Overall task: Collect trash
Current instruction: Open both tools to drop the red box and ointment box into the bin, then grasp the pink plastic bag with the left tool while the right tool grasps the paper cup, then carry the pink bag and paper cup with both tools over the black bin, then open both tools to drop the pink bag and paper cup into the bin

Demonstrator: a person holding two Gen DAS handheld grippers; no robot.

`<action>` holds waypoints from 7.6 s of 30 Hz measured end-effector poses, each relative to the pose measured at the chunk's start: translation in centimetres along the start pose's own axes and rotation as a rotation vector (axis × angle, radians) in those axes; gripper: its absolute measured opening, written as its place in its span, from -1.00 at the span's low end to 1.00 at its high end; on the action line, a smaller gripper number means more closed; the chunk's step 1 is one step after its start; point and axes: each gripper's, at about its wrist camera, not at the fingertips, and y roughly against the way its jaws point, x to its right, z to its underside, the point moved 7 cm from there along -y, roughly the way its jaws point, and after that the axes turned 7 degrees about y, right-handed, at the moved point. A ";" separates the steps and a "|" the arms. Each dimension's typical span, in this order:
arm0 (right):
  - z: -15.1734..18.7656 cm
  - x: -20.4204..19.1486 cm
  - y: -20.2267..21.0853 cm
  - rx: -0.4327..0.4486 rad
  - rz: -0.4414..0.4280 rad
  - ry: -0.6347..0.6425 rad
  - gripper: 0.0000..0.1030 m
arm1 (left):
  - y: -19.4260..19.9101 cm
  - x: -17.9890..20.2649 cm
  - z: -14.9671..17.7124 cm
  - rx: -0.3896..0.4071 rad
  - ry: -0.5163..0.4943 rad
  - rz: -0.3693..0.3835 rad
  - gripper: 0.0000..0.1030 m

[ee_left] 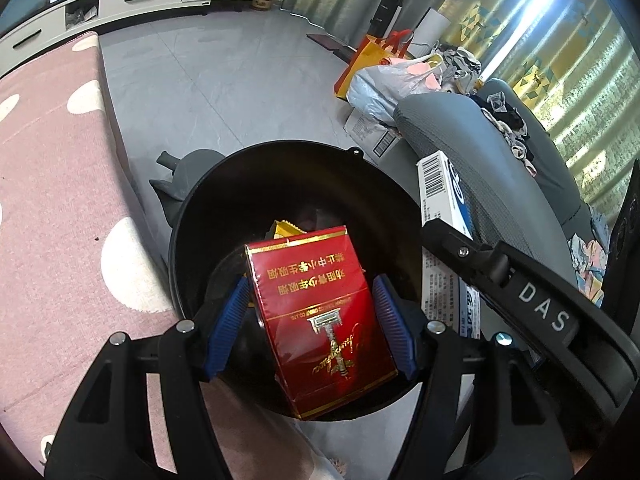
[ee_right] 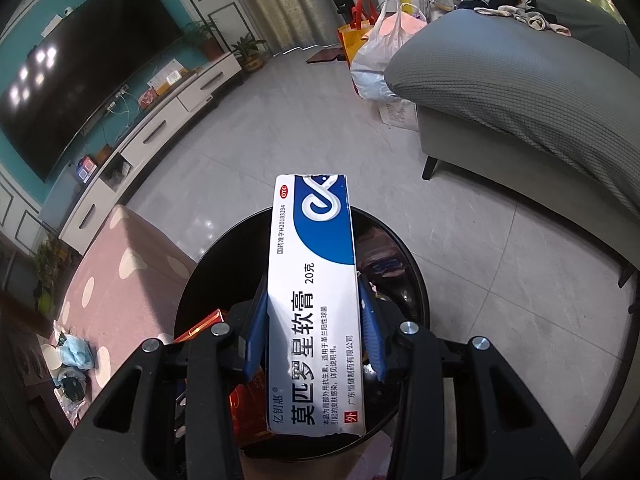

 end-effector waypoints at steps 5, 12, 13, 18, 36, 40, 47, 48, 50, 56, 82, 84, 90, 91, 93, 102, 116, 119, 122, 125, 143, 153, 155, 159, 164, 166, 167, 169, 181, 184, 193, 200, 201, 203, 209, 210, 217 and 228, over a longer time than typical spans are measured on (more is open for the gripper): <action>0.3 0.0 -0.3 -0.012 0.008 0.004 -0.17 | -0.3 0.1 0.0 -0.006 0.008 0.002 0.26; 0.2 0.3 0.0 -0.008 0.024 -0.008 -0.10 | 0.6 -0.4 -0.5 0.022 0.030 0.012 0.52; 0.1 0.3 0.1 -0.003 0.024 -0.009 -0.06 | 1.2 -0.7 -0.6 0.037 0.034 0.012 0.55; -0.2 -0.6 1.1 0.031 0.005 -0.009 0.39 | 5.1 -2.6 -1.2 0.119 0.062 -0.001 0.79; 2.5 -17.0 2.5 0.034 -0.236 0.328 0.66 | 28.5 -31.6 1.6 0.457 0.443 -0.433 0.92; 4.0 -21.5 2.4 0.017 -0.269 0.401 0.67 | 31.7 -39.0 3.6 0.497 0.543 -0.480 0.92; 7.9 -34.4 1.1 -0.095 -0.412 0.559 0.75 | 30.3 -46.5 4.9 0.439 0.646 -0.463 0.91; 8.2 -35.9 1.0 -0.097 -0.413 0.591 0.75 | 29.8 -47.0 5.1 0.426 0.657 -0.442 0.88; 9.1 -40.2 0.9 -0.082 -0.396 0.680 0.75 | 28.9 -47.7 5.5 0.404 0.669 -0.425 0.81; 11.7 -49.2 -0.4 -0.006 -0.252 0.907 0.88 | 27.2 -48.5 5.3 0.366 0.640 -0.443 0.59; 16.6 -50.8 -5.7 0.037 0.000 1.171 0.87 | 29.4 -45.4 5.9 0.464 0.701 -0.377 -0.35; 16.3 -50.2 -4.9 0.038 -0.020 1.151 0.87 | 30.1 -45.0 6.0 0.480 0.701 -0.371 -0.35; 15.0 -47.8 -2.2 0.028 -0.121 1.030 0.87 | 30.9 -43.2 6.1 0.501 0.672 -0.388 -0.35; 15.0 -47.4 -1.8 0.025 -0.140 1.011 0.87 | 31.0 -42.7 6.1 0.501 0.663 -0.385 -0.35; 14.8 -46.2 -0.8 0.021 -0.177 0.973 0.87 | 31.4 -41.9 6.2 0.504 0.646 -0.383 -0.35; 14.3 -40.9 2.9 -0.002 -0.349 0.845 0.87 | 31.9 -38.5 5.7 0.532 0.538 -0.411 -0.35; 13.0 -33.9 4.1 -0.042 -0.449 0.645 0.87 | 28.5 -34.1 5.4 0.461 0.430 -0.407 -0.34; 12.4 -33.4 4.4 -0.034 -0.468 0.626 0.87 | 27.3 -32.4 5.2 0.437 0.390 -0.385 -0.34; 11.5 -32.6 5.1 -0.008 -0.465 0.614 0.87 | 26.3 -30.2 5.1 0.428 0.359 -0.371 -0.34; 9.9 -31.2 6.1 0.039 -0.453 0.592 0.87 | 25.6 -27.8 4.7 0.428 0.322 -0.355 -0.34; -0.1 -15.3 9.2 0.273 -0.188 0.297 0.87 | 19.4 -14.0 0.2 0.403 0.201 -0.186 -0.33; -1.6 -7.7 7.5 0.252 -0.051 0.153 0.87 | 13.7 -7.9 -0.7 0.325 0.103 -0.148 -0.33; -1.5 -6.7 7.1 0.241 -0.023 0.140 0.87 | 12.9 -7.2 -0.8 0.312 0.087 -0.141 -0.33; -1.4 -5.6 6.5 0.223 0.028 0.132 0.87 | 11.3 -6.2 -0.7 0.283 0.075 -0.120 -0.33; -1.1 -4.7 5.1 0.182 0.068 0.120 0.87 | 9.4 -5.5 -0.6 0.249 0.059 -0.117 -0.33; -1.3 -4.2 4.7 0.171 0.076 0.109 0.87 | 8.8 -5.2 -0.5 0.234 0.054 -0.108 -0.33; -1.3 -4.0 4.5 0.165 0.078 0.105 0.87 | 8.5 -5.0 -0.5 0.227 0.050 -0.106 -0.33; -1.3 -3.7 4.1 0.155 0.080 0.096 0.87 | 7.8 -4.7 -0.3 0.212 0.039 -0.104 -0.33; -1.5 -2.7 3.6 0.138 0.072 0.049 0.87 | 5.7 -3.6 0.6 0.163 0.015 -0.095 -0.33; -1.6 -2.6 3.5 0.137 0.075 0.045 0.87 | 5.3 -3.4 0.8 0.152 0.016 -0.091 -0.33; -1.8 -2.6 3.2 0.129 0.079 0.046 0.87 | 4.7 -3.4 0.9 0.125 0.011 -0.077 -0.33; -1.5 -2.6 3.0 0.124 0.083 0.051 0.87 | 4.5 -3.5 0.9 0.112 0.023 -0.068 -0.33; -1.4 -2.6 3.0 0.124 0.084 0.050 0.87 | 4.4 -3.4 1.0 0.110 0.023 -0.067 -0.33; -1.3 -2.5 3.0 0.124 0.085 0.049 0.87 | 4.3 -3.3 1.1 0.106 0.021 -0.065 -0.33; -1.1 -2.4 2.7 0.114 0.096 0.053 0.87 | 3.7 -3.0 1.2 0.091 0.016 -0.062 -0.33; -1.1 -2.3 2.7 0.113 0.097 0.054 0.87 | 3.6 -2.9 1.2 0.089 0.013 -0.061 -0.32; -1.1 -2.1 2.7 0.112 0.096 0.045 0.87 | 3.0 -2.4 1.6 0.079 -0.006 -0.064 -0.32; -1.0 -1.8 2.5 0.101 0.095 0.045 0.87 | 2.5 -1.8 2.2 0.061 -0.012 -0.059 -0.31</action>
